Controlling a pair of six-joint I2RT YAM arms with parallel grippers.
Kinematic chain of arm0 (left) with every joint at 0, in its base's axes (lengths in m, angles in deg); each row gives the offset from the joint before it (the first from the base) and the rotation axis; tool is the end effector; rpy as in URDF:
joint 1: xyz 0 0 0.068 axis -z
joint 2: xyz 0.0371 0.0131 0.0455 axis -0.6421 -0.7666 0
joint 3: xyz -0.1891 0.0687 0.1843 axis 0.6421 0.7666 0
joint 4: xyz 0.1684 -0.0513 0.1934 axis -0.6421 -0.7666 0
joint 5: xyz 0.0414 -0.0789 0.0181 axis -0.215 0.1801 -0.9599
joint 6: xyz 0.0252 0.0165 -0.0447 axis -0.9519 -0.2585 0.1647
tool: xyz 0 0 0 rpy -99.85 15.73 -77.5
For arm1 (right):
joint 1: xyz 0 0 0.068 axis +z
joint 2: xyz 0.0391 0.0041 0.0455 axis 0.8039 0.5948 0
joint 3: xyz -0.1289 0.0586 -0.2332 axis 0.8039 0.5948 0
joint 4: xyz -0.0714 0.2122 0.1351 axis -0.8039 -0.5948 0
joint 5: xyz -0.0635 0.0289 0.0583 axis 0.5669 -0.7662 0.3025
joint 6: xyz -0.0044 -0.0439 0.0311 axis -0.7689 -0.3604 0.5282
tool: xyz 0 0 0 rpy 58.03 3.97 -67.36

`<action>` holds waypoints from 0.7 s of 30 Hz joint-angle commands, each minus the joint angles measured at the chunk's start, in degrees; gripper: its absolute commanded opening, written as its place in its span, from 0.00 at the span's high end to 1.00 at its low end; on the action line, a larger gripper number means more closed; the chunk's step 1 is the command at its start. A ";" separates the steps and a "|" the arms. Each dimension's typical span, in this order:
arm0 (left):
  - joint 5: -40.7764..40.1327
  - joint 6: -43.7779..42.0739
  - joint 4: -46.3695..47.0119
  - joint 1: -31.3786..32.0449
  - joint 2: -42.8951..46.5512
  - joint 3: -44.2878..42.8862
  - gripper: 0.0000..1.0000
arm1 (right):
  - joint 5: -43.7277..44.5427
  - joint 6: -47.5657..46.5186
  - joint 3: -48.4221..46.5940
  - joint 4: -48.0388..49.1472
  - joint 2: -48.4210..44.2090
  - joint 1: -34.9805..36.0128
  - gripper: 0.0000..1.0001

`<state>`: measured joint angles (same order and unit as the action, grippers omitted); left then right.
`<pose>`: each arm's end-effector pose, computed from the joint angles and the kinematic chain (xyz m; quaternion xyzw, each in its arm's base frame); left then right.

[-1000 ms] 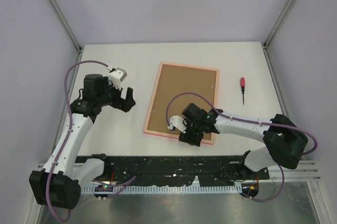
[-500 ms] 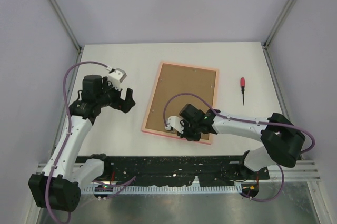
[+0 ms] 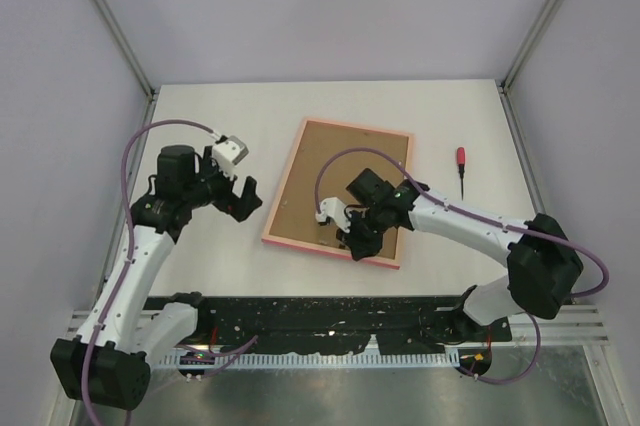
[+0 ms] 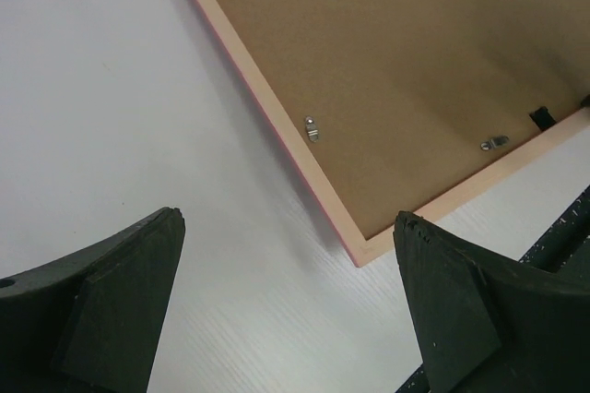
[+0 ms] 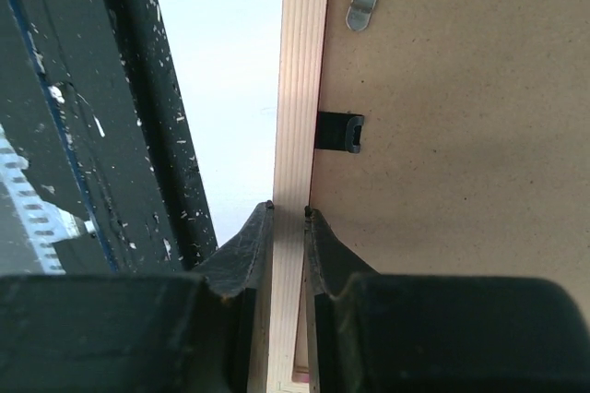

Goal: Take the photo out of the frame
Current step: Turn over the photo frame at the center of the board.

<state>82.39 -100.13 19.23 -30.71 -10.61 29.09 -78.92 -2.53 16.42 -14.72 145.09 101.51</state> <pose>0.1954 -0.0489 0.3117 0.2732 0.8298 -0.2055 0.4410 0.1716 0.2112 0.2154 -0.6224 0.7366 0.2209 0.1458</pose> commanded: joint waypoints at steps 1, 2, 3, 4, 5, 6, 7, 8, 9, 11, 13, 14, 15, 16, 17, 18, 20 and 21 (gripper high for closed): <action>5.38 -8.65 -0.14 2.27 3.80 0.66 0.00 | -10.02 -1.01 -7.26 -3.67 -1.40 -5.10 0.92; 6.35 -11.02 -0.32 2.89 4.94 0.84 0.00 | -10.74 -0.93 -8.05 -4.55 -1.05 -5.64 0.92; 8.62 -14.61 -0.93 3.16 5.91 1.10 0.00 | -11.79 -0.93 -9.28 -5.08 -0.26 -6.78 0.92; 11.17 -18.91 -2.15 3.33 7.13 1.10 0.00 | -12.06 -0.93 -10.16 -6.21 0.01 -7.05 0.92; 13.63 -22.35 -4.08 3.86 8.71 0.84 0.00 | -12.58 -0.84 -11.91 -6.84 0.88 -7.40 0.92; 14.44 -25.77 -5.84 4.73 9.86 0.40 0.00 | -12.94 -0.75 -12.54 -7.80 1.15 -7.75 0.92; 14.97 -28.42 -7.42 5.70 11.09 -0.21 0.00 | -13.90 -0.40 -13.85 -7.90 1.41 -7.93 0.92; 15.23 -31.40 -9.18 6.58 12.15 -0.48 0.00 | -14.78 -0.23 -14.21 -8.24 1.50 -8.19 0.92; 15.32 -33.78 -10.50 7.63 12.77 -0.83 0.00 | -15.31 0.04 -15.08 -8.25 1.51 -8.28 0.92; 14.71 -37.13 -14.53 10.09 13.39 -1.53 0.00 | -16.01 0.30 -16.92 -9.12 2.03 -8.46 0.92; 12.87 -39.95 -16.31 12.81 14.09 -1.36 0.00 | -17.16 0.48 -19.38 -10.53 2.73 -8.81 0.92; 11.12 -40.74 -16.58 14.65 14.53 -0.84 0.00 | -18.20 0.65 -20.18 -11.40 3.17 -9.51 0.92; 9.19 -41.71 -16.67 16.76 14.88 -0.22 0.00 | -18.82 0.74 -21.23 -11.67 3.26 -9.69 0.92; 6.39 -42.85 -16.41 19.39 15.06 0.57 0.00 | -19.96 0.92 -22.38 -12.20 3.79 -10.38 0.92; 3.05 -43.47 -15.71 22.11 15.32 1.53 0.01 | -20.15 1.00 -23.08 -12.29 3.88 -10.57 0.92; -1.42 -43.39 -13.96 25.19 15.32 2.67 0.00 | -20.58 1.09 -24.57 -13.16 4.49 -11.00 0.92; -9.52 -44.00 -10.97 30.12 15.06 4.43 0.00 | -21.37 1.09 -26.33 -14.40 5.28 -11.44 0.92; -13.73 -44.00 -8.43 31.71 14.62 5.14 0.00 | -21.81 1.01 -26.86 -15.10 5.46 -11.79 0.92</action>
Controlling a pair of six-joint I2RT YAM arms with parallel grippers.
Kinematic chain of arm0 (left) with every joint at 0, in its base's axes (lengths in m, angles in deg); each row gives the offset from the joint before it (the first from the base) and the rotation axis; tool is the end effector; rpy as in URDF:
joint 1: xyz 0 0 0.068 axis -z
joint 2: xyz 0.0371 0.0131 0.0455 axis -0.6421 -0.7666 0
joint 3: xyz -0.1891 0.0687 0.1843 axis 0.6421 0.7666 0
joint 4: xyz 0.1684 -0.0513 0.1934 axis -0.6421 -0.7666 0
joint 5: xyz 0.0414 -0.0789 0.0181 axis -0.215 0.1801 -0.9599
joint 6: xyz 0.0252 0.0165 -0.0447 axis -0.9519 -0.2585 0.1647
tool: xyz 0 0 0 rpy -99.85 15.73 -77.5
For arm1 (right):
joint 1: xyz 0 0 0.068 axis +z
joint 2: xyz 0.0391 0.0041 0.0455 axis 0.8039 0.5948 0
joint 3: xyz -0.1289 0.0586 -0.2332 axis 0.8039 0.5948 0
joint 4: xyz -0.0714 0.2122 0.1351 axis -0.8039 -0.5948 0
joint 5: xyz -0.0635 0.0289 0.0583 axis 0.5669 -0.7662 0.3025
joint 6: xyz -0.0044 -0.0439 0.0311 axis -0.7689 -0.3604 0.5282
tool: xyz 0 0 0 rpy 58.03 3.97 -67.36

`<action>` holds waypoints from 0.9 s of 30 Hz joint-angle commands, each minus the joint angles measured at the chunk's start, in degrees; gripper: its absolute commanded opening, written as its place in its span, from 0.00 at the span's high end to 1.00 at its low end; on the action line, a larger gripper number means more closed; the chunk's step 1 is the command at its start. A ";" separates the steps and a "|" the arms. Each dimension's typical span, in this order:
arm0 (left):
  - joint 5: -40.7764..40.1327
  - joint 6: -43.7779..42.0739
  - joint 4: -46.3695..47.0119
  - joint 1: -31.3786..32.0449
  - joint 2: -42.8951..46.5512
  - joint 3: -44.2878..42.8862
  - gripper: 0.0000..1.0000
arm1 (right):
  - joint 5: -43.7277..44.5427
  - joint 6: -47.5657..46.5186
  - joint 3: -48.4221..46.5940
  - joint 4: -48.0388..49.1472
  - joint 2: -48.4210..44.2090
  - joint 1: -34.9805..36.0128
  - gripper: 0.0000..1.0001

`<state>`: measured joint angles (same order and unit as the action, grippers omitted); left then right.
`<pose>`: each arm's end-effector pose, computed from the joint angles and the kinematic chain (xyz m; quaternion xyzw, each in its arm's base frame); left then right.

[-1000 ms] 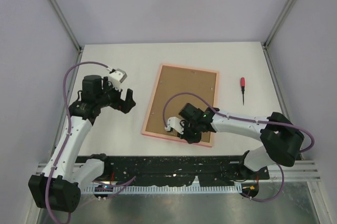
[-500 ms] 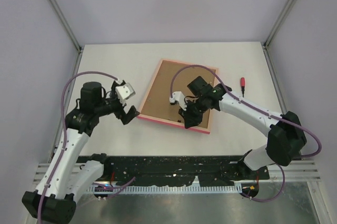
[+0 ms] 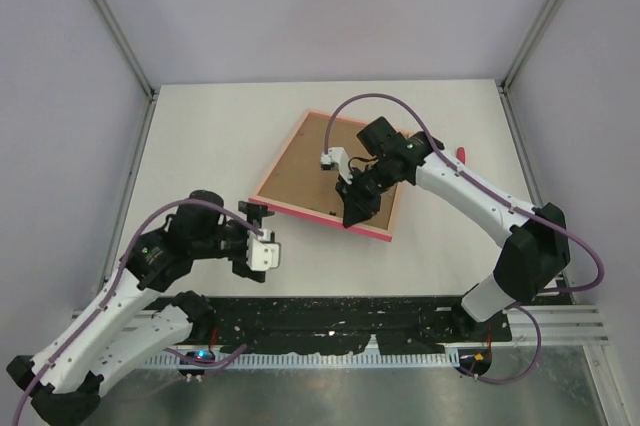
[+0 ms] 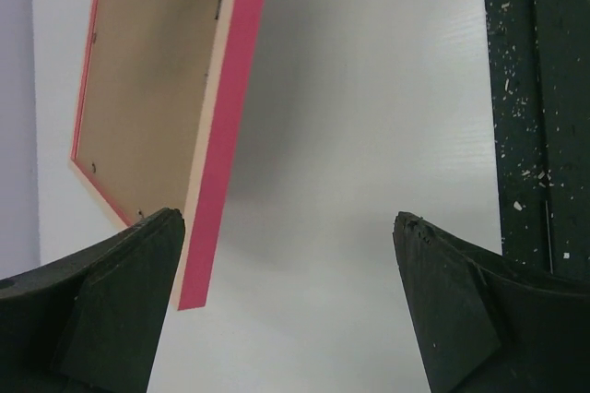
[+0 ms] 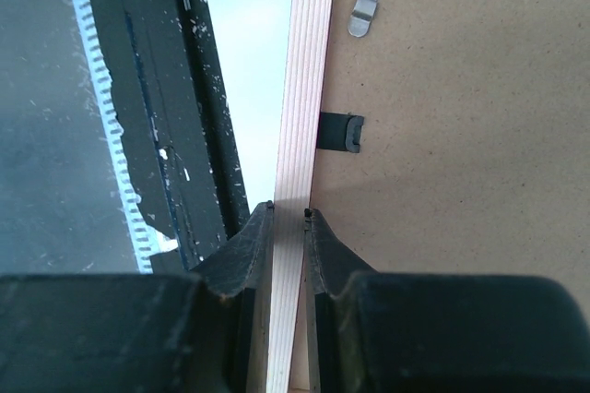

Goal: Take the photo out of the frame
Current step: Turn over the photo frame at the center of the board.

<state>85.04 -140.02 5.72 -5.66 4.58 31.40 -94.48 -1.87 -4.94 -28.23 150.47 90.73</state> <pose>0.0986 -0.0894 0.3181 0.6803 0.5453 -0.1684 0.4598 0.2303 0.2027 0.2933 -0.5515 0.7454 0.3351 0.1672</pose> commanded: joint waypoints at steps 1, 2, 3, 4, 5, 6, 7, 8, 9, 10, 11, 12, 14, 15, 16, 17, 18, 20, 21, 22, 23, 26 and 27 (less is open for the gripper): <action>-20.85 -4.20 6.93 8.15 -1.62 3.44 0.00 | -6.86 0.35 -6.39 -1.77 0.17 -1.02 0.92; -22.72 -4.81 8.86 8.86 -2.32 3.88 0.00 | -7.13 0.35 -6.74 -2.38 0.35 -1.28 0.92; -25.18 -4.99 11.58 9.48 -3.03 4.49 0.00 | -7.66 0.26 -7.79 -2.73 0.52 -1.29 0.92; -26.77 -5.25 13.43 10.01 -3.82 4.93 0.00 | -8.18 0.09 -8.41 -3.70 0.61 -1.46 0.92; -28.09 -5.86 15.10 10.45 -4.52 5.28 0.00 | -8.45 -0.09 -9.37 -4.14 0.61 -1.55 0.92; -29.76 -5.96 17.21 11.15 -5.22 5.55 0.00 | -9.24 -0.35 -9.90 -4.84 0.52 -1.90 0.92; -30.47 -5.87 19.75 11.77 -6.01 5.73 0.00 | -9.42 -0.35 -10.52 -5.11 0.26 -1.99 0.92; -30.48 -5.87 20.91 12.03 -6.63 5.64 0.01 | -9.85 -0.44 -10.70 -5.20 0.09 -2.34 0.92; -32.57 -5.44 22.31 12.47 -7.25 5.64 0.01 | -9.95 -0.44 -11.05 -5.37 0.00 -2.34 0.92; -33.19 -5.08 23.55 12.82 -7.86 5.47 0.02 | -10.03 -0.70 -11.23 -5.81 -0.18 -2.43 0.92; -33.72 -4.82 24.08 13.26 -8.48 5.20 0.04 | -10.12 -0.79 -11.58 -6.25 -0.18 -2.52 0.92; -33.90 -4.73 24.43 13.70 -9.09 4.94 0.06 | -10.47 -0.97 -11.67 -6.78 -0.44 -2.60 0.92; -34.52 -4.47 25.58 14.14 -10.15 4.76 0.13 | -11.26 -1.32 -11.49 -7.04 -0.97 -2.87 0.92; -34.95 -4.46 26.02 14.41 -10.59 4.67 0.17 | -11.35 -1.41 -11.49 -7.22 -1.15 -2.96 0.92; -35.31 -4.38 26.02 14.67 -11.20 4.59 0.22 | -11.44 -1.50 -11.67 -7.48 -1.23 -2.96 0.92; -35.83 -4.29 26.11 15.11 -11.82 4.32 0.27 | -11.53 -1.58 -11.75 -7.66 -1.32 -3.22 0.92; -36.62 -4.20 26.02 15.55 -12.08 4.23 0.32 | -11.79 -1.76 -12.10 -8.18 -1.41 -3.31 0.92; -37.07 -4.20 25.93 16.16 -12.52 4.15 0.41 | -12.66 -1.93 -12.11 -8.54 -1.93 -3.75 0.92; -37.24 -4.11 25.93 16.34 -12.70 4.15 0.45 | -13.11 -2.02 -12.11 -8.63 -2.02 -4.01 0.92; -37.33 -3.85 25.93 16.52 -12.79 4.06 0.49 | -13.20 -2.11 -12.19 -8.71 -2.20 -4.10 0.92; -37.51 -3.68 25.76 16.69 -12.88 3.88 0.53 | -13.20 -2.11 -12.28 -9.06 -2.38 -4.19 0.92; -37.42 -2.71 24.35 17.22 -12.97 3.01 0.68 | -13.37 -2.20 -12.46 -9.24 -2.82 -4.45 0.92; -37.33 -2.45 24.18 17.31 -12.97 2.74 0.73 | -13.20 -2.20 -12.37 -9.16 -3.16 -4.54 0.92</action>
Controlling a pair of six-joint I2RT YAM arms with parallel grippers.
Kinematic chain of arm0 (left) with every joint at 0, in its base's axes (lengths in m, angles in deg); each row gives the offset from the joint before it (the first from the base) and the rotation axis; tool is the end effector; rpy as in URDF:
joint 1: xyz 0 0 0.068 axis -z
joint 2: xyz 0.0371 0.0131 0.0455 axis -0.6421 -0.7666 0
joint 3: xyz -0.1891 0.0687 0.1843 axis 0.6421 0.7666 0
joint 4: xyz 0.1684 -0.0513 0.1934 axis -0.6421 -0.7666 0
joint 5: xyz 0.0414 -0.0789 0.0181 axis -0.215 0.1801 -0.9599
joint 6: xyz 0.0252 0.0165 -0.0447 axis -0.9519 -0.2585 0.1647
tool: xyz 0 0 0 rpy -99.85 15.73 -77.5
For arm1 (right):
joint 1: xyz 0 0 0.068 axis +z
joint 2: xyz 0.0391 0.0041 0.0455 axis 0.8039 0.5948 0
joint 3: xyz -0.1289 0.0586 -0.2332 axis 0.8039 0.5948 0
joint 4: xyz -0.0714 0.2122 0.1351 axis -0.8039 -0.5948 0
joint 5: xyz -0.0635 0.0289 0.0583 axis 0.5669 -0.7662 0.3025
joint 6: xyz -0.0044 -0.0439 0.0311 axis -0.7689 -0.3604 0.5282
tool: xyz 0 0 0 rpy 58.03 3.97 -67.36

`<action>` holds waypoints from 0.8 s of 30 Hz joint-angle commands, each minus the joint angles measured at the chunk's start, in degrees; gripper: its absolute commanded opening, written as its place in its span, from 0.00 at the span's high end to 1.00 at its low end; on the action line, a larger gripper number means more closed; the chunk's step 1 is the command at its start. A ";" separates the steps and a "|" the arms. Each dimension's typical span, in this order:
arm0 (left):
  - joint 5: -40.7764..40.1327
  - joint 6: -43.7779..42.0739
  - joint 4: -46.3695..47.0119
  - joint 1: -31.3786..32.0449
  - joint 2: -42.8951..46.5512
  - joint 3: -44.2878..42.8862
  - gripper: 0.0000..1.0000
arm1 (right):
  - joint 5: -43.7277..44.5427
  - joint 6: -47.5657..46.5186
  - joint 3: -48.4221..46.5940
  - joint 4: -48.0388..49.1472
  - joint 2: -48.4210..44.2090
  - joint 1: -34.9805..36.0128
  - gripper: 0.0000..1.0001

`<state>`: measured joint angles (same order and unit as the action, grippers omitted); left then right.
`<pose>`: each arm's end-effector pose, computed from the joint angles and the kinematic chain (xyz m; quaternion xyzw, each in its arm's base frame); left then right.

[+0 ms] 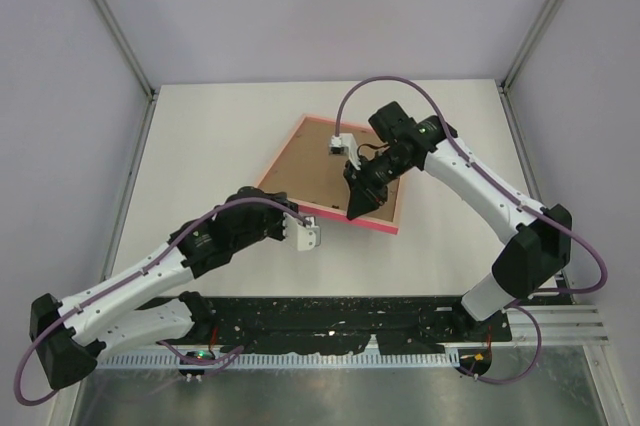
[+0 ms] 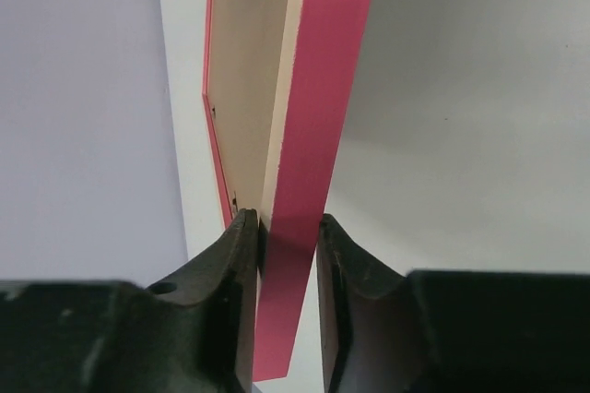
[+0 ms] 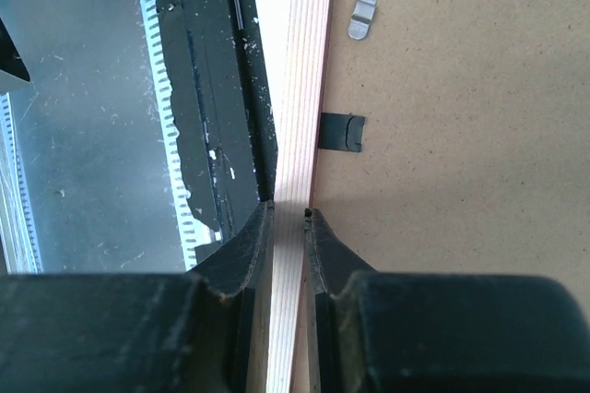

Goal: Take the photo out of the frame
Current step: Turn over the photo frame at the center of the board.

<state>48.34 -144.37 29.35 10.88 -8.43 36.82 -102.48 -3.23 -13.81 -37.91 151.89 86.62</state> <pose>0.1317 -0.1560 0.2863 0.6925 0.5343 0.0695 0.4797 0.2408 0.1879 0.3276 -0.5278 0.7373 0.3911 0.1578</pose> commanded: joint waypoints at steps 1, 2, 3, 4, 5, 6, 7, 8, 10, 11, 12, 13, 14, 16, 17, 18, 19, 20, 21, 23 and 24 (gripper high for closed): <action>-0.46 2.17 0.20 0.68 -0.05 -3.03 0.78 | -4.85 -0.84 -3.58 0.53 -4.59 -0.52 0.92; -0.37 2.61 -0.33 0.59 -0.14 -3.47 0.81 | -4.15 -0.76 -3.67 0.62 -4.68 -0.60 0.92; -0.20 3.04 -0.94 0.76 -0.14 -3.91 0.84 | -3.88 -0.67 -3.93 0.62 -4.68 -0.60 0.92; 0.24 3.48 -1.64 0.76 -0.22 -4.35 0.85 | -3.62 -0.67 -4.02 0.62 -4.85 -0.69 0.92; 0.59 3.92 -2.09 0.76 -0.14 -4.79 0.86 | -3.53 -0.67 -4.11 0.62 -4.94 -0.95 0.88; 0.94 4.28 -2.35 0.76 -0.05 -4.96 0.87 | -3.18 -0.49 -3.94 1.23 -5.46 -1.04 0.82; 1.21 4.54 -2.44 0.76 0.13 -5.05 0.87 | -2.48 -0.23 -3.85 1.67 -5.73 -1.31 0.70; 1.30 4.80 -2.53 0.76 0.13 -5.23 0.88 | -2.04 0.21 -3.85 2.45 -6.17 -1.39 0.65; 1.30 5.33 -3.05 0.76 -0.05 -6.02 0.89 | -0.90 0.21 -4.28 3.25 -6.96 -1.83 0.55; 1.30 5.42 -3.49 0.76 -0.05 -6.28 0.90 | -0.37 -0.05 -4.46 3.60 -7.75 -2.44 0.51; 1.30 5.42 -3.50 0.76 -0.05 -6.46 0.90 | -0.19 -0.23 -4.72 3.87 -8.19 -2.71 0.49; 1.30 5.42 -3.58 0.76 0.13 -6.63 0.91 | 0.33 -0.66 -4.73 4.39 -8.98 -3.41 0.46; 1.39 5.42 -3.58 0.76 0.21 -6.72 0.92 | 0.77 -1.02 -4.55 4.83 -9.51 -3.50 0.43; 1.30 5.86 -4.11 0.76 0.22 -7.60 0.93 | 2.88 -2.95 -4.73 5.27 -11.00 -3.94 0.38; 1.39 6.04 -4.72 0.76 0.22 -8.04 0.93 | 4.37 -4.96 -4.55 5.71 -12.40 -4.64 0.34; 1.47 6.04 -5.16 0.76 0.48 -8.48 0.94 | 5.08 -6.19 -4.03 5.97 -13.28 -5.08 0.31; 1.39 5.86 -5.25 0.76 0.57 -8.66 0.94 | 6.22 -8.47 -3.59 7.11 -15.38 -6.39 0.27; 1.21 5.69 -5.25 0.76 1.00 -8.75 0.95 | 6.84 -10.32 -2.37 7.55 -16.70 -7.36 0.22; 1.04 5.69 -5.25 0.76 1.18 -8.92 0.95 | 8.15 -13.82 -1.57 9.21 -19.24 -8.85 0.19; 0.77 5.51 -5.95 0.76 1.62 -9.53 0.96 | 9.30 -19.44 2.03 12.29 -24.59 -12.37 0.15; 0.77 5.60 -6.48 0.76 1.53 -9.88 0.96 | 8.95 -21.30 4.91 13.44 -26.19 -14.99 0.12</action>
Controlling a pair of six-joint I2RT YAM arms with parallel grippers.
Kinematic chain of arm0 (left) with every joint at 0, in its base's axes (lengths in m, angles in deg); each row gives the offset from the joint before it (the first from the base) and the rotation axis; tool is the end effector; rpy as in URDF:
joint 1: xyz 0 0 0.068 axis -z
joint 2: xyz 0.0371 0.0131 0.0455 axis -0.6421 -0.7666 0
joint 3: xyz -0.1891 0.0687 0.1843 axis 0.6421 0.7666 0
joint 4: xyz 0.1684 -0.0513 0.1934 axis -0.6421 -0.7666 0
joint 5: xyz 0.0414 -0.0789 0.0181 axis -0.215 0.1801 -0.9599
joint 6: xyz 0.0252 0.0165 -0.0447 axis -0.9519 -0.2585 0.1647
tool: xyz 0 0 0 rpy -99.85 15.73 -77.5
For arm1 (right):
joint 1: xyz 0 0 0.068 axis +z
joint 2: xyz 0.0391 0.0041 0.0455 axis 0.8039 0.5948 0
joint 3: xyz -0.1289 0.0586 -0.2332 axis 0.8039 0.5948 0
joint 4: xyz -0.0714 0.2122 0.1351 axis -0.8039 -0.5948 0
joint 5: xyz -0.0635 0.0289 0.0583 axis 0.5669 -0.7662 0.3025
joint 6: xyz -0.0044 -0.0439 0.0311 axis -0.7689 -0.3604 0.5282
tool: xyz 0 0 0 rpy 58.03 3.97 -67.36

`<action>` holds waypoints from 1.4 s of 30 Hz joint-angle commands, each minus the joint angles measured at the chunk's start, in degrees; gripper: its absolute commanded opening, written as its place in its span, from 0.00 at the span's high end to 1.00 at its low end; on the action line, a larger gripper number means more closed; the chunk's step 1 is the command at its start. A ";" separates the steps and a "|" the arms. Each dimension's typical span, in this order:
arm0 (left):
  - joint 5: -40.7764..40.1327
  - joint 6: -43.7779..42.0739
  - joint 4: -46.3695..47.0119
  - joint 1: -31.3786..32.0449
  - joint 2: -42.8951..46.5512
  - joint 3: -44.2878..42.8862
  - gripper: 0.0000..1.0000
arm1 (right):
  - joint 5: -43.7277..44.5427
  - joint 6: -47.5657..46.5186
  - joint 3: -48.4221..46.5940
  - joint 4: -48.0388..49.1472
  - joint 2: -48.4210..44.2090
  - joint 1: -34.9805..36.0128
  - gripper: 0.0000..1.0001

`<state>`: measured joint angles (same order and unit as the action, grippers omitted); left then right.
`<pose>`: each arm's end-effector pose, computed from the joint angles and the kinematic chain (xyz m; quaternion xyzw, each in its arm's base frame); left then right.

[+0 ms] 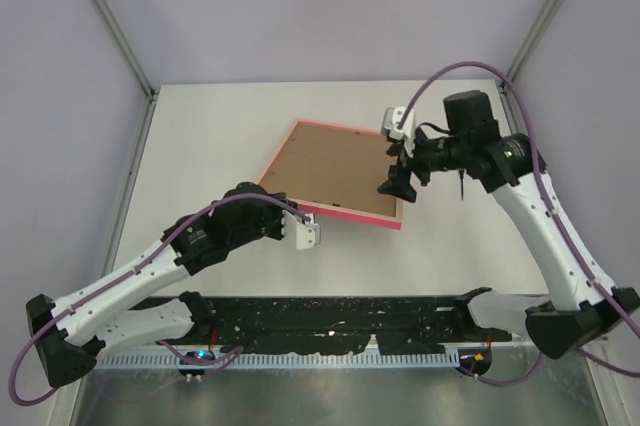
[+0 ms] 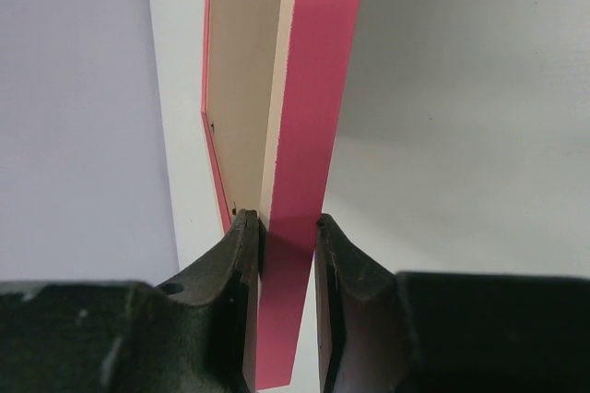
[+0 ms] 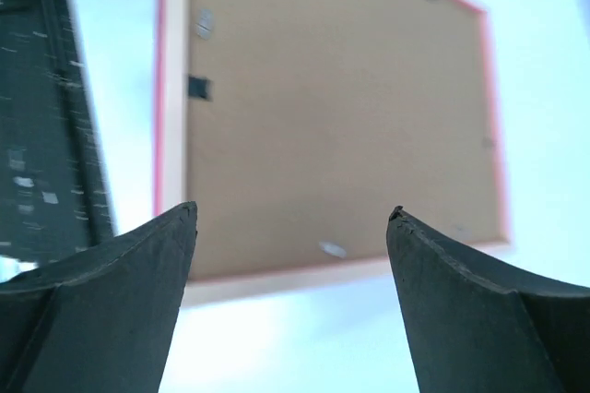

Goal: Take the photo out of the frame
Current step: Turn over the photo frame at the center of the board.

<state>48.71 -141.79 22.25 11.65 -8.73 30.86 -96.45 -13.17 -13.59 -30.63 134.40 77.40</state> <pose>0.1271 -0.1550 0.3095 0.6902 0.5472 0.0526 0.4707 0.2084 0.1175 0.4087 -0.5639 0.6685 0.2653 0.4059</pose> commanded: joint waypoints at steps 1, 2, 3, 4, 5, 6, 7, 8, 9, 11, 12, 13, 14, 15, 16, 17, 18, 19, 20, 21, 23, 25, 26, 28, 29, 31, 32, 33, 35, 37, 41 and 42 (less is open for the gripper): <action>0.31 2.93 0.36 0.00 1.93 -4.10 0.96 | 1.87 -15.12 6.64 8.34 -12.20 -7.54 0.11; 0.31 2.84 0.44 -0.09 2.19 -4.01 0.97 | 0.56 -16.98 10.05 9.06 -13.72 -10.86 0.09; 0.31 2.67 0.70 -0.09 2.19 -4.01 0.97 | -0.15 -20.57 12.26 9.85 -16.17 -12.20 0.09; 0.23 2.84 0.71 -0.09 2.19 -4.10 0.97 | -0.33 -22.43 13.06 9.60 -16.98 -14.56 0.09; 0.22 3.02 0.62 -0.09 2.02 -4.45 0.97 | -0.42 -23.58 14.38 9.08 -17.07 -15.54 0.09; 0.31 3.28 0.10 -0.09 1.84 -4.80 0.97 | -2.34 -27.08 15.17 8.03 -17.60 -18.60 0.09; 0.40 3.54 -0.26 -0.09 1.58 -5.24 0.98 | -3.49 -28.94 17.88 8.02 -18.12 -20.19 0.09; 0.49 3.63 -0.26 0.00 1.40 -5.50 0.98 | -5.41 -32.87 19.12 7.93 -18.82 -23.08 0.09; 0.49 3.63 -0.26 -0.18 1.49 -5.76 0.97 | -6.39 -34.91 21.57 7.84 -19.09 -26.33 0.09; 0.23 3.89 -0.52 -0.18 1.05 -6.47 0.98 | -10.60 -42.38 25.35 7.05 -19.10 -32.49 0.08; 0.22 4.25 -1.13 -0.26 0.61 -7.17 0.98 | -14.10 -48.32 27.03 6.53 -19.01 -36.34 0.08; 0.57 4.60 -1.83 -0.44 0.35 -7.96 0.98 | -15.61 -50.73 29.66 6.52 -18.83 -38.47 0.08; 0.84 4.77 -2.19 -0.53 0.26 -8.49 0.98 | -18.15 -55.10 31.25 6.61 -18.14 -41.45 0.08; 0.93 4.78 -2.28 -0.62 0.17 -8.75 0.98 | -19.04 -56.45 33.88 6.87 -17.69 -42.96 0.09; 1.01 4.86 -2.28 -0.70 -0.09 -9.10 0.97 | -20.79 -58.90 34.95 7.83 -16.38 -43.23 0.08; 1.10 5.04 -2.19 -0.79 -0.35 -9.46 0.98 | -21.51 -60.06 37.48 8.27 -15.76 -43.58 0.09; 1.28 5.21 -2.45 -0.88 -0.62 -10.07 0.98 | -24.13 -60.68 38.72 11.06 -14.71 -43.50 0.09; 1.63 5.65 -3.07 -0.97 -0.97 -10.68 0.98 | -27.63 -59.90 41.61 13.35 -14.53 -43.50 0.09; 1.80 5.92 -3.42 -1.14 -1.49 -11.30 0.98 | -29.23 -57.02 43.12 19.12 -14.53 -43.50 0.09; 2.24 6.09 -3.51 -1.14 -1.76 -11.48 0.98 | -32.38 -55.51 46.18 22.66 -14.70 -43.50 0.09; 2.42 6.18 -3.25 -1.23 -2.29 -11.66 0.98 | -35.47 -45.87 51.27 36.96 -15.40 -43.41 0.08; 2.60 6.53 -3.51 -1.32 -3.17 -12.27 0.98 | -35.84 -33.91 56.81 54.19 -15.93 -42.98 0.08; 2.95 6.80 -3.86 -1.23 -3.69 -12.71 0.98 | -35.67 -27.53 58.15 65.21 -15.67 -42.80 0.08; 3.30 6.89 -4.39 -1.32 -4.66 -13.59 0.98 | -35.67 -23.86 60.18 71.53 -14.27 -42.27 0.07; 3.56 6.89 -4.48 -1.32 -4.93 -14.02 0.98 | -35.32 -23.86 59.75 71.73 -12.61 -41.40 0.08; 3.65 6.89 -5.09 -1.41 -5.98 -14.99 0.98 | -33.22 -23.08 58.96 72.78 -10.06 -39.21 0.08; 3.74 7.06 -5.70 -1.32 -6.33 -15.69 0.98 | -32.16 -21.68 59.30 76.45 -9.00 -38.41 0.07; 3.91 7.24 -6.06 -1.32 -6.77 -16.22 0.98 | -30.32 -18.53 59.65 82.49 -7.51 -37.01 0.07; 4.09 7.24 -5.89 -1.41 -6.86 -16.49 0.98 | -28.99 -16.40 60.01 88.05 -5.14 -35.42 0.08; 4.36 7.41 -5.97 -1.50 -6.95 -16.58 0.98 | -28.37 -16.56 59.04 89.23 -3.11 -33.49 0.07; 4.27 6.98 -6.33 -1.67 -6.95 -16.14 0.98 | -28.72 -16.48 55.70 88.44 0.67 -30.85 0.08; 4.27 6.89 -6.15 -1.76 -6.86 -16.05 0.98 | -28.90 -16.13 54.74 88.52 2.07 -30.06 0.08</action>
<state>51.22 -137.28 14.21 10.53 -16.12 17.33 -125.36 -31.71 45.57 51.53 133.62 45.25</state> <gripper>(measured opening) 0.264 0.923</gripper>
